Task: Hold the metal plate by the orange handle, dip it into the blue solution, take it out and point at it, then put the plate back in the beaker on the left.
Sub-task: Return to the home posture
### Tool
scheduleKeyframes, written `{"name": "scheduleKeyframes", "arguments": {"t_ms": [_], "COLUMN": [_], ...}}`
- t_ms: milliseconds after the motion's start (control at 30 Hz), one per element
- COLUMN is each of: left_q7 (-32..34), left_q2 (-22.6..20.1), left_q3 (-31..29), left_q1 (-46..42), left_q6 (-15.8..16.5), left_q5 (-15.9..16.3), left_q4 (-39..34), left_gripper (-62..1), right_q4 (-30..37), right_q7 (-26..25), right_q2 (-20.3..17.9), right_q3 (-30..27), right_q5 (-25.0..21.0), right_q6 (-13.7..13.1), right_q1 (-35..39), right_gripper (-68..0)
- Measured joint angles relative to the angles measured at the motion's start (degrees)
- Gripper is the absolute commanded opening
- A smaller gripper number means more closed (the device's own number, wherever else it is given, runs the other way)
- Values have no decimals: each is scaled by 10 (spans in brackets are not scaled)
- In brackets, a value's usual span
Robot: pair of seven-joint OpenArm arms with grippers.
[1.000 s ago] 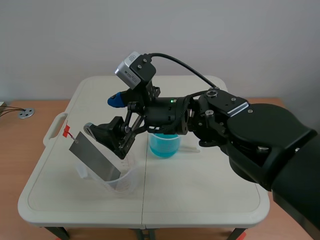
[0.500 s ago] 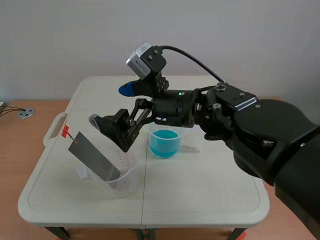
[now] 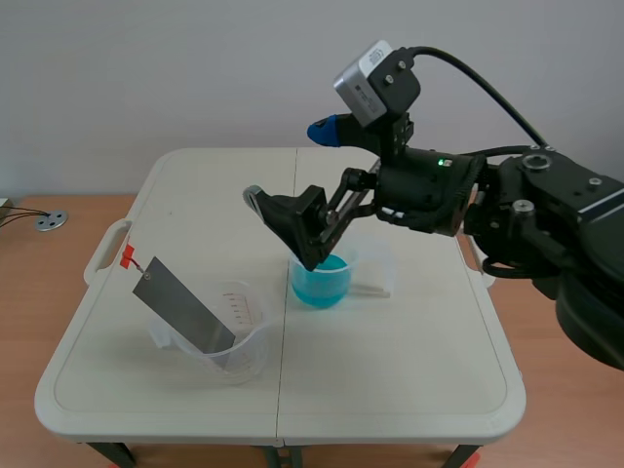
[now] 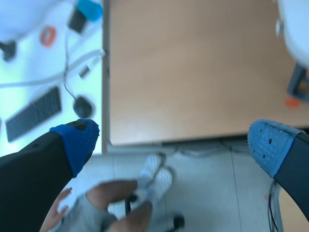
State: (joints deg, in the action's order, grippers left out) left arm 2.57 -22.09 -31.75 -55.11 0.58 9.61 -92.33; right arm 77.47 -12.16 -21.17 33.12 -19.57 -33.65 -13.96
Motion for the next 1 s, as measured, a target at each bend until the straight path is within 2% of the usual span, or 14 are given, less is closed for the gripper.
{"name": "scheduleKeyframes", "arguments": {"t_ms": [200,267,400,533,667,900,1000], "left_q7": [26,34,42,85,129,151,164], "left_q2": [0,0,0,0,0,0,0], "left_q3": [-15,-14,-14,-5,28,110,135], "left_q1": [-6,-7,-8,-8,-8,-11,-26], "left_q6": [-10,-10,-10,-10,-9,-6,-6], "left_q5": [32,53,81,98,97,19,7], "left_q4": [-81,-103,-139,-159,-161,-161,-161], "left_gripper": [14,14,14,14,14,14,14], "right_q4": [108,136,178,204,226,252,268], "right_q7": [2,2,2,2,2,-14,-18], "right_q2": [-60,-77,-102,-118,-120,-120,-120], "right_q3": [-55,-77,-121,-165,-210,-273,-296], "right_q5": [0,0,0,-3,-11,-12,-33], "right_q6": [26,28,35,41,41,41,41], "right_q1": [102,135,198,261,323,416,452], "right_gripper": [-12,-12,-12,-12,-12,-12,-12]}}
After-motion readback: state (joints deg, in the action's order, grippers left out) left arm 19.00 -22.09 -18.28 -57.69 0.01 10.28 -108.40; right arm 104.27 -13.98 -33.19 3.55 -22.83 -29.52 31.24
